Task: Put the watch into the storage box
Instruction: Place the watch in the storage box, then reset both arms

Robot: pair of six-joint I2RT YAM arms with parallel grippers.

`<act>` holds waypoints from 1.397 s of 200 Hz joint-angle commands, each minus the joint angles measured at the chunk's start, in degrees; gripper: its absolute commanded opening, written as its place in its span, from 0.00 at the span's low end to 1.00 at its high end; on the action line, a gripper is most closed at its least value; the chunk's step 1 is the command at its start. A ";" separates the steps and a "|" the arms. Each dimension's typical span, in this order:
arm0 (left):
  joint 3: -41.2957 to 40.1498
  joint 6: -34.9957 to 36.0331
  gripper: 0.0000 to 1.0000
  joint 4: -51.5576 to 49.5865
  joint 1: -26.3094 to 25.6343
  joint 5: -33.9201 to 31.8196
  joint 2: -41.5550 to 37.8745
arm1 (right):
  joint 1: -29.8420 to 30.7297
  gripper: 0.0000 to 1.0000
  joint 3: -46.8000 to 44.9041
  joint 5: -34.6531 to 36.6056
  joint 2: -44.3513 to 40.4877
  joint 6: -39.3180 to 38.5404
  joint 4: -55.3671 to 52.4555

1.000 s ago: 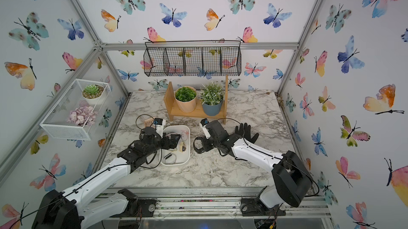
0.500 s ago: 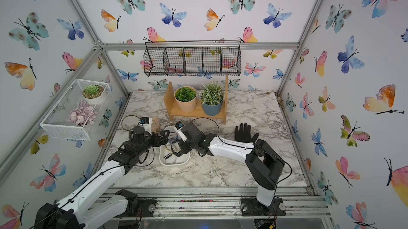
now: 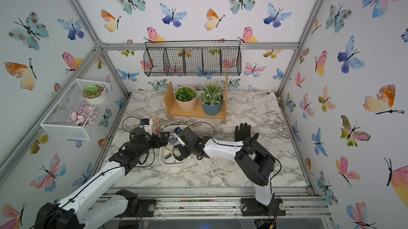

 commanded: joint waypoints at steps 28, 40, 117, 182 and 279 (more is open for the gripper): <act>-0.26 0.33 0.99 0.57 0.12 -1.14 0.15 | 0.74 0.16 1.34 1.37 1.11 -0.30 -0.77; -0.34 0.55 0.98 0.80 0.12 -1.46 -0.05 | 0.78 0.19 1.34 1.28 0.69 -0.43 -0.49; 3.22 2.65 0.98 3.50 0.13 -5.22 -0.08 | 0.87 0.31 -0.23 1.29 -10.10 -2.18 4.89; 2.12 9.26 0.99 11.37 0.17 -18.38 -1.47 | -3.04 0.57 -15.46 12.61 -29.48 -6.40 13.16; -17.75 17.32 0.98 45.84 13.88 -22.15 7.54 | -38.89 0.99 -34.73 11.64 -41.45 -4.21 21.93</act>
